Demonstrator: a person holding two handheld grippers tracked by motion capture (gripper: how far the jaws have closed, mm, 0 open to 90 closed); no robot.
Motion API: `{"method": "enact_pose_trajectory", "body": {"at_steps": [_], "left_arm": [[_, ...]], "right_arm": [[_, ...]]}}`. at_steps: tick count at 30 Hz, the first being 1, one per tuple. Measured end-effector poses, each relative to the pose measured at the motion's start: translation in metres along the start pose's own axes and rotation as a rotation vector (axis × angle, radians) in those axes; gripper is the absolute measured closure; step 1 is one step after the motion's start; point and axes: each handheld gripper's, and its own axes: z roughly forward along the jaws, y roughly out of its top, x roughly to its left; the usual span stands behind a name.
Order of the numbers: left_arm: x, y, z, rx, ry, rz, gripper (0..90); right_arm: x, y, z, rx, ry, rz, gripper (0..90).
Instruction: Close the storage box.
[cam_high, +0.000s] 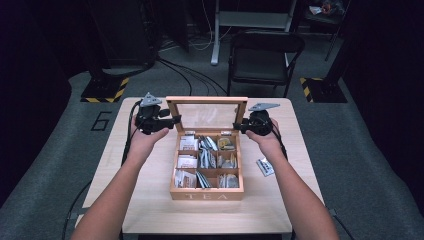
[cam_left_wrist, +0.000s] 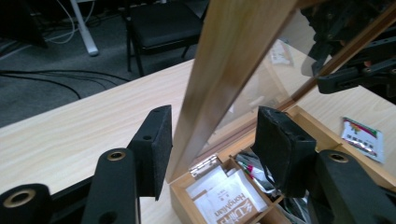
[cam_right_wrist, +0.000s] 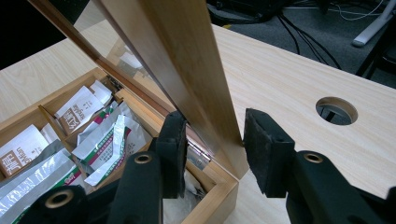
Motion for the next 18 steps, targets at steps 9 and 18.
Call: {"method": "enact_pose_trajectory", "body": {"at_steps": [9,18], "left_arm": [[-0.003,0.005,-0.0067,-0.029,0.024,0.039,62.4],[-0.0051,0.0035,-0.0099,-0.013,0.016,0.046,62.6]], "right_arm": [[0.0001,-0.0007,-0.0002,-0.003,0.001,-0.01,58.7],[0.0062,-0.0009,-0.0069,0.0,-0.036,-0.023,54.7]]}}
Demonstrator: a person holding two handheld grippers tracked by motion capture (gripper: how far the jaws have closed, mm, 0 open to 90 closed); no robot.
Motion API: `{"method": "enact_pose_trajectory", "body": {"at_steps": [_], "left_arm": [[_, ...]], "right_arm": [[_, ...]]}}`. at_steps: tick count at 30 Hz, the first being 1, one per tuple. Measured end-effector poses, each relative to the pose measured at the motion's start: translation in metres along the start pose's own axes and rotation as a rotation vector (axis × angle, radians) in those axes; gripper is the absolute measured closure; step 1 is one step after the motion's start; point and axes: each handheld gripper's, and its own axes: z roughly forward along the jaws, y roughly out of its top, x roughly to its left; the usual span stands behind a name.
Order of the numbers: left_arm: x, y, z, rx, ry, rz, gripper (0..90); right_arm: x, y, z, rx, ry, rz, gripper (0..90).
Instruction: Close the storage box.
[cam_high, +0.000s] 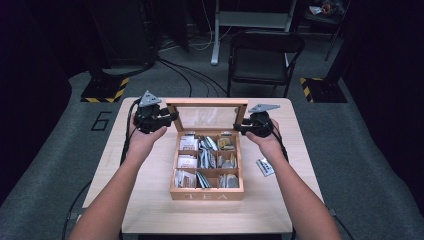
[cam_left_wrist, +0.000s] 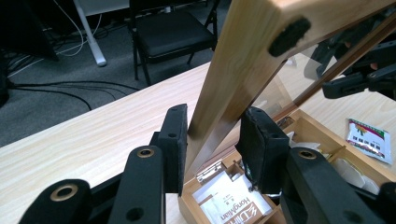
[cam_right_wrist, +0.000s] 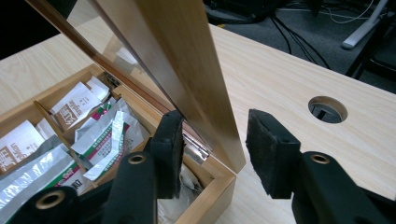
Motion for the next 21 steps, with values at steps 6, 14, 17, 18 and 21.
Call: {"method": "enact_pose_trajectory", "body": {"at_steps": [6,14,17,18,21], "left_arm": [[-0.003,-0.005,-0.004,-0.006,-0.006,0.0,62.2],[-0.006,-0.01,-0.008,-0.004,-0.016,0.003,61.7],[-0.007,-0.012,-0.009,-0.003,-0.022,0.0,61.4],[-0.007,-0.013,-0.01,-0.002,-0.025,0.0,61.4],[-0.008,-0.016,-0.011,-0.006,-0.026,-0.001,61.1]], "right_arm": [[0.007,-0.002,-0.013,-0.002,-0.043,-0.027,52.4],[0.021,-0.002,-0.035,-0.035,-0.027,-0.056,50.7],[0.028,0.0,-0.043,-0.044,-0.015,-0.066,50.5],[0.03,0.0,-0.046,-0.048,-0.017,-0.07,50.5],[0.036,0.002,-0.053,-0.05,-0.034,-0.095,50.2]]}}
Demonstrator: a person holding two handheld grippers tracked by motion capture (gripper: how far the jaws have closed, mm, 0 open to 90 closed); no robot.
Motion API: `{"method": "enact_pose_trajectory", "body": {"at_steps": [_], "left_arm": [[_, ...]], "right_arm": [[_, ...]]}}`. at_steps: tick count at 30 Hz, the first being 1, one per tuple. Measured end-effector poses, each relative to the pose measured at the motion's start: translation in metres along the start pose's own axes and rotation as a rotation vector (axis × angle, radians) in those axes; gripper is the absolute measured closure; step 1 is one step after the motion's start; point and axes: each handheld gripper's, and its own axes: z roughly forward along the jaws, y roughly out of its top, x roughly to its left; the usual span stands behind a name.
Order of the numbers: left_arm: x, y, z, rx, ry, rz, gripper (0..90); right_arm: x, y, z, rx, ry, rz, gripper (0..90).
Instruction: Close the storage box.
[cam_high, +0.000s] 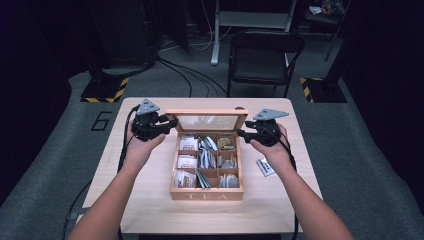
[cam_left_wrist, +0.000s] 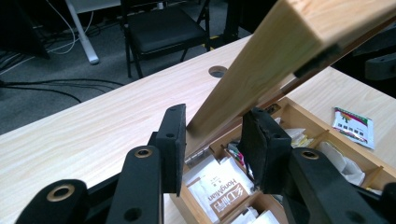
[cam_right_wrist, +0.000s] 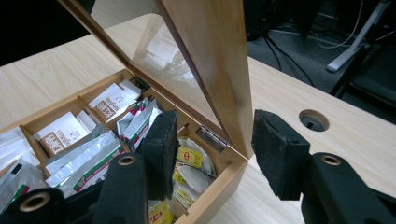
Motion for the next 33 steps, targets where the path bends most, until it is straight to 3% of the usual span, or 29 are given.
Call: {"method": "enact_pose_trajectory", "body": {"at_steps": [9,21,33], "left_arm": [[-0.001,-0.002,-0.002,0.008,-0.004,0.001,60.9],[-0.004,-0.005,-0.004,0.016,-0.006,0.003,60.5],[-0.007,-0.01,-0.007,0.025,-0.013,0.012,60.1]], "right_arm": [[0.004,0.006,-0.013,-0.02,0.012,0.015,50.2],[0.013,0.018,-0.029,-0.03,0.018,-0.035,52.4],[0.018,0.022,-0.032,-0.057,0.023,-0.017,51.2]]}}
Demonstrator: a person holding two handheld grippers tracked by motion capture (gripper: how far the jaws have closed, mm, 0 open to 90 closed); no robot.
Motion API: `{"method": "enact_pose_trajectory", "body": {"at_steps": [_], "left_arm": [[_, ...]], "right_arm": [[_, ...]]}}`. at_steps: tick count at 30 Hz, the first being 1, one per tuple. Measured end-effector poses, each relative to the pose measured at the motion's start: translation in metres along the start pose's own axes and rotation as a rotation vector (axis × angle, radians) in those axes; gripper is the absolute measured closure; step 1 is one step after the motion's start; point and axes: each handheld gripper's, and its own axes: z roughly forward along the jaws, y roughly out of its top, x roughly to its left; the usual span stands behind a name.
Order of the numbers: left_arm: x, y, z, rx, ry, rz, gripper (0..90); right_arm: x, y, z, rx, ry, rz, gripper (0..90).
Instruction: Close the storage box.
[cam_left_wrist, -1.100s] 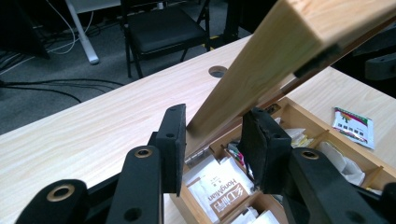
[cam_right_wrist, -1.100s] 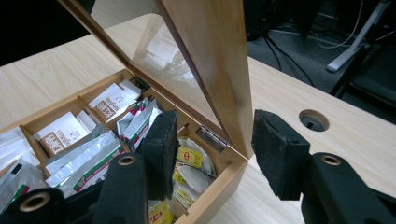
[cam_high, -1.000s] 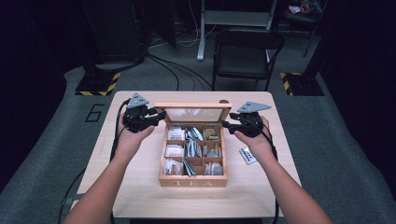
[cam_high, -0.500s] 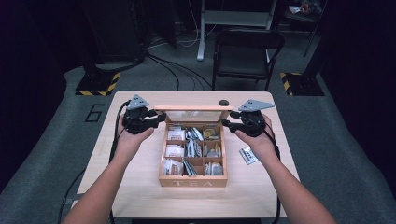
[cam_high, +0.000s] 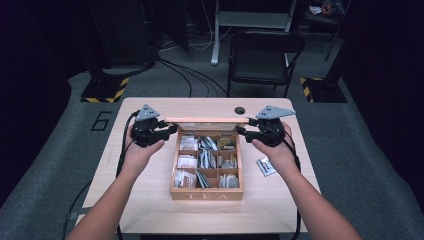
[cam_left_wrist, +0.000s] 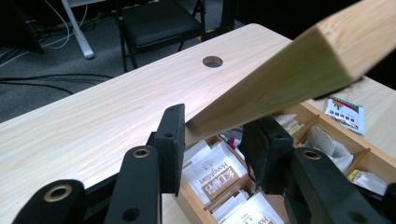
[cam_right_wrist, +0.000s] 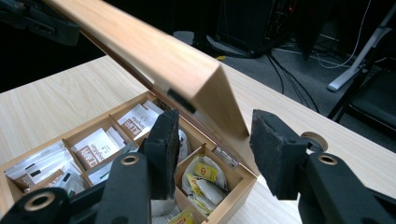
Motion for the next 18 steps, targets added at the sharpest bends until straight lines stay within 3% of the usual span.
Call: {"method": "enact_pose_trajectory", "body": {"at_steps": [18], "left_arm": [[-0.011,-0.022,-0.008,0.019,-0.022,0.009,58.7]], "right_arm": [[0.017,-0.009,-0.02,0.011,0.037,-0.054,49.1]]}}
